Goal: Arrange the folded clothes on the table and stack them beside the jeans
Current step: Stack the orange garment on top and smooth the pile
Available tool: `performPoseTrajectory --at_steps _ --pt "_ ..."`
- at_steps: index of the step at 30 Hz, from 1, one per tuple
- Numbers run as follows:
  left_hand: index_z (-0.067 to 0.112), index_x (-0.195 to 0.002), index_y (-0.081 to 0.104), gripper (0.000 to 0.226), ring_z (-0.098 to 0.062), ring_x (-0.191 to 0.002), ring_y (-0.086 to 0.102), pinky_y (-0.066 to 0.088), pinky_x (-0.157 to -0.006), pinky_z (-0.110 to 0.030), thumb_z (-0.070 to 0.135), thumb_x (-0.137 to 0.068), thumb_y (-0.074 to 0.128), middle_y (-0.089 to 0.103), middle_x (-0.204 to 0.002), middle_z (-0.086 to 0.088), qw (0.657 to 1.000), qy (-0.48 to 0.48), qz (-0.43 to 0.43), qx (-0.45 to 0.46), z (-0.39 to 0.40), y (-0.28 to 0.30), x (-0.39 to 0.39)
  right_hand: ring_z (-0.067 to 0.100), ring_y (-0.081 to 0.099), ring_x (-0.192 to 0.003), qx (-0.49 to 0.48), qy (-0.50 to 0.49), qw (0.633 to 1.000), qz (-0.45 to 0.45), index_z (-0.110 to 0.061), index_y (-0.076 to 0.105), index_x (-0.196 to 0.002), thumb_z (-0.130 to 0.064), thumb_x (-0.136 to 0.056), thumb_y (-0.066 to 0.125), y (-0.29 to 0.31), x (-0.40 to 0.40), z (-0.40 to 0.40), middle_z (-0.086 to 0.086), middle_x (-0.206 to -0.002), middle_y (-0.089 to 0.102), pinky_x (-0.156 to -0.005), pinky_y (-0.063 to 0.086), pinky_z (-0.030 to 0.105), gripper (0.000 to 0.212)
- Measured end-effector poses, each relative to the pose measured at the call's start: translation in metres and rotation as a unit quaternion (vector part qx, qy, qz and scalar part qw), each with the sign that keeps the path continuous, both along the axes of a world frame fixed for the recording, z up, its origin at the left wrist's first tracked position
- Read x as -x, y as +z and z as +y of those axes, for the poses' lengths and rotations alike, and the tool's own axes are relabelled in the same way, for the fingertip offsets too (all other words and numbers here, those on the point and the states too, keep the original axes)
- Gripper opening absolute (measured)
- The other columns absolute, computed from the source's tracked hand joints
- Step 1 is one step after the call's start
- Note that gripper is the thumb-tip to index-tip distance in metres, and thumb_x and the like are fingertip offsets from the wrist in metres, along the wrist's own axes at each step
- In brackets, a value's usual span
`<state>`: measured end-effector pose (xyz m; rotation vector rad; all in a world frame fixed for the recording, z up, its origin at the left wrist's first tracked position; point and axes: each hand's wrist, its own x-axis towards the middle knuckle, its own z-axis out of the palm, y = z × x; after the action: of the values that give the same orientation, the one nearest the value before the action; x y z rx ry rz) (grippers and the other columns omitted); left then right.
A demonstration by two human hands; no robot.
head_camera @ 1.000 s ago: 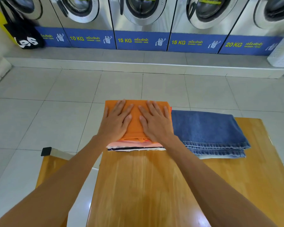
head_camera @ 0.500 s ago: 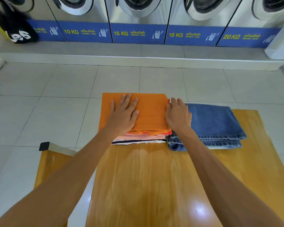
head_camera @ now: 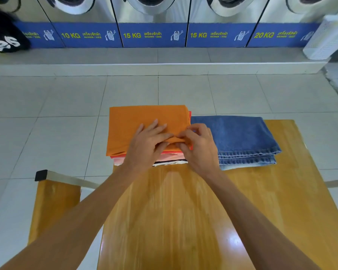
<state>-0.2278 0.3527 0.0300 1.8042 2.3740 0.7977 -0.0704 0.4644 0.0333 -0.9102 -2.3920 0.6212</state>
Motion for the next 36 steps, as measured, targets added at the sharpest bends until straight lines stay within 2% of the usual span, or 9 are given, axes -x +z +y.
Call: performPoseTrajectory --at_steps 2,5,11,16,20,27,30,32,36 --pt "0.02 -0.11 0.073 0.025 -0.022 -0.124 0.055 0.043 -0.105 -0.044 0.028 -0.087 0.071 0.069 -0.125 0.001 0.999 0.017 0.002 -0.043 0.002 0.001 -0.003 0.02 0.055 -0.093 -0.02 -0.022 0.999 -0.023 -0.02 0.068 -0.096 -0.016 -0.077 0.073 0.003 0.007 -0.002 -0.002 -0.106 0.057 -0.061 0.044 0.029 0.02" --pt "0.016 -0.096 0.067 0.026 -0.021 -0.109 0.056 0.049 -0.089 -0.035 0.021 -0.075 0.081 0.068 -0.11 0.001 0.999 0.035 0.015 -0.034 -0.002 -0.001 -0.006 0.021 0.055 -0.083 -0.033 -0.036 0.998 -0.05 -0.018 0.062 -0.089 -0.004 -0.07 0.068 0.002 0.009 -0.007 -0.001 -0.094 0.056 -0.054 0.035 0.025 0.024" --pt "0.019 -0.11 0.066 0.033 -0.016 -0.119 0.048 0.042 -0.095 -0.027 0.031 -0.081 0.077 0.06 -0.122 0.003 0.999 0.019 -0.024 -0.01 -0.028 -0.001 0.008 0.019 0.055 -0.088 -0.015 -0.031 0.999 -0.042 -0.021 0.064 -0.091 -0.001 -0.07 0.068 0.002 0.004 -0.005 -0.003 -0.095 0.056 -0.054 0.035 0.025 0.029" --pt "0.018 -0.098 0.069 0.021 -0.018 -0.102 0.055 0.052 -0.081 -0.032 0.018 -0.079 0.078 0.064 -0.104 0.001 0.997 0.069 0.01 -0.032 -0.03 0.003 0.013 0.015 0.053 -0.091 -0.016 -0.005 0.999 -0.041 -0.024 0.064 -0.097 -0.001 -0.075 0.065 0.004 0.006 -0.004 -0.005 -0.1 0.054 -0.055 0.042 0.027 0.032" --pt "0.017 -0.09 0.068 0.019 -0.022 -0.091 0.054 0.049 -0.076 -0.037 0.007 -0.075 0.075 0.059 -0.094 -0.001 0.993 0.1 0.043 -0.046 -0.021 0.002 0.01 0.017 0.055 -0.085 -0.016 -0.012 0.999 -0.049 -0.025 0.063 -0.097 0.002 -0.075 0.064 0.001 0.006 -0.006 -0.003 -0.101 0.054 -0.051 0.036 0.023 0.035" --pt "0.021 -0.101 0.07 0.029 -0.018 -0.092 0.054 0.047 -0.081 -0.035 0.041 -0.08 0.076 0.059 -0.094 0.004 0.995 0.095 0.036 -0.017 -0.044 -0.006 0.016 0.015 0.055 -0.089 0.007 -0.002 0.999 -0.05 -0.028 0.065 -0.099 -0.005 -0.077 0.064 0.002 0.0 -0.004 -0.006 -0.101 0.053 -0.054 0.047 0.029 0.032" --pt "0.023 -0.097 0.07 0.022 -0.017 -0.09 0.054 0.049 -0.078 -0.037 0.032 -0.077 0.076 0.062 -0.091 0.006 0.991 0.132 0.0 -0.033 -0.039 0.001 0.018 0.013 0.054 -0.094 0.021 0.023 0.999 -0.042 -0.029 0.065 -0.103 -0.012 -0.079 0.063 0.003 0.002 -0.003 -0.008 -0.105 0.051 -0.057 0.049 0.03 0.029" --pt "0.022 -0.096 0.067 0.022 -0.018 -0.086 0.054 0.049 -0.073 -0.036 0.026 -0.076 0.077 0.06 -0.089 0.004 0.989 0.142 0.024 -0.033 -0.032 0.002 0.015 0.011 0.051 -0.092 0.024 0.024 0.999 -0.039 -0.028 0.063 -0.107 -0.015 -0.08 0.064 0.005 0.002 -0.003 -0.009 -0.104 0.05 -0.058 0.045 0.027 0.03" --pt "0.019 -0.087 0.067 0.015 -0.022 -0.085 0.053 0.044 -0.072 -0.035 0.014 -0.076 0.075 0.056 -0.087 0.0 0.988 0.131 0.072 -0.042 -0.021 0.0 0.011 0.015 0.049 -0.076 0.006 -0.009 0.999 -0.052 -0.023 0.061 -0.102 -0.001 -0.075 0.059 0.005 0.001 -0.002 -0.005 -0.097 0.05 -0.052 0.04 0.026 0.035"
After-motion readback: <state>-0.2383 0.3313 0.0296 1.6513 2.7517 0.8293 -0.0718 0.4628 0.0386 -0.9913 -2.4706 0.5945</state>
